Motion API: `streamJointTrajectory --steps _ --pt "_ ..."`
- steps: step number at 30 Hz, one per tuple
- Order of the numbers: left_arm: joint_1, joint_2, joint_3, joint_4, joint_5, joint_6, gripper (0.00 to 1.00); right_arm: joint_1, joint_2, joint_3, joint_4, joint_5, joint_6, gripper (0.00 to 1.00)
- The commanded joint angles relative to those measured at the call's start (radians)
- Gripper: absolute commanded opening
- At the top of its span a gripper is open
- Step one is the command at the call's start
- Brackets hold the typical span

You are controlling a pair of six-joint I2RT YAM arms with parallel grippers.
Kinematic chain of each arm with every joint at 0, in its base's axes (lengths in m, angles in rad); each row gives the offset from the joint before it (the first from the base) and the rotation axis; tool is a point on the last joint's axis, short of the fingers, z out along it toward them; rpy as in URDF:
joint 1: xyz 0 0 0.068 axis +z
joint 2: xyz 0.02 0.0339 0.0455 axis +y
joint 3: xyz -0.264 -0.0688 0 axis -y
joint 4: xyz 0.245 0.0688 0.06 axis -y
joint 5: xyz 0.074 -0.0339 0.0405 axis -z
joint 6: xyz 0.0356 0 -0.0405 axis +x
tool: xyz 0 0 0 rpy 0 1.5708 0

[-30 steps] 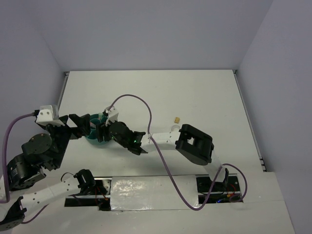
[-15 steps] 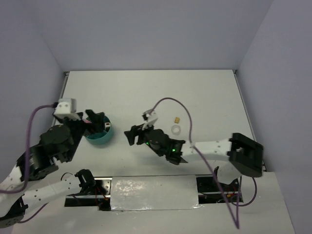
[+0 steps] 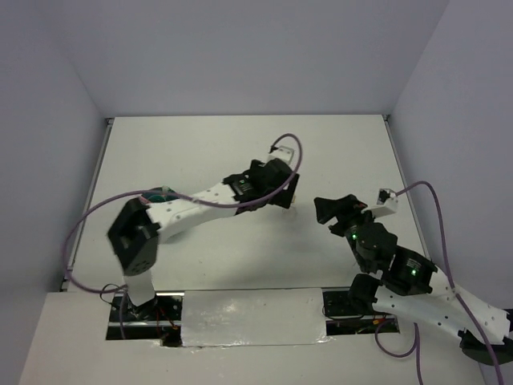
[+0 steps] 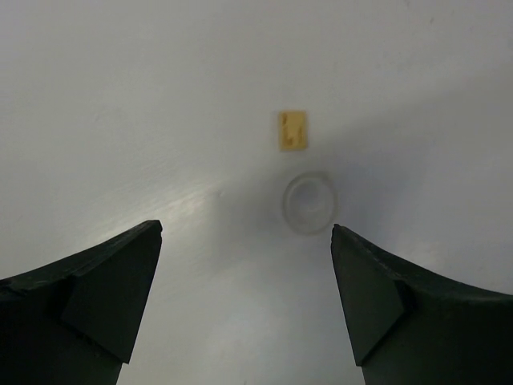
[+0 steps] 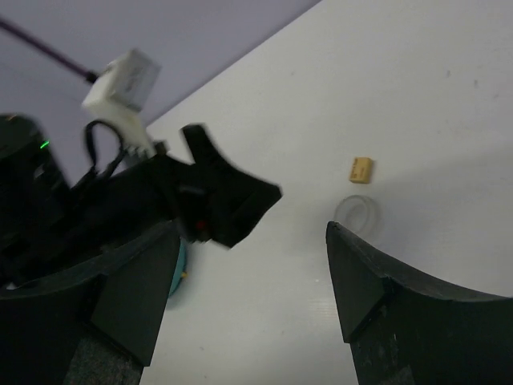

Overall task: Sort the stationery into containers
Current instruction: Pick up the stationery from the center of the board.

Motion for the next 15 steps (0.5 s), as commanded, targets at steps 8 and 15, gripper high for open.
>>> streamJointTrajectory --steps 8,15 --pt "0.010 0.499 0.463 0.040 0.035 0.044 0.98 -0.002 -0.131 0.063 -0.342 -0.016 -0.017 0.81" --pt "0.017 0.603 0.503 0.033 0.021 0.018 0.84 -0.004 -0.214 0.065 -0.344 -0.048 -0.057 0.81"
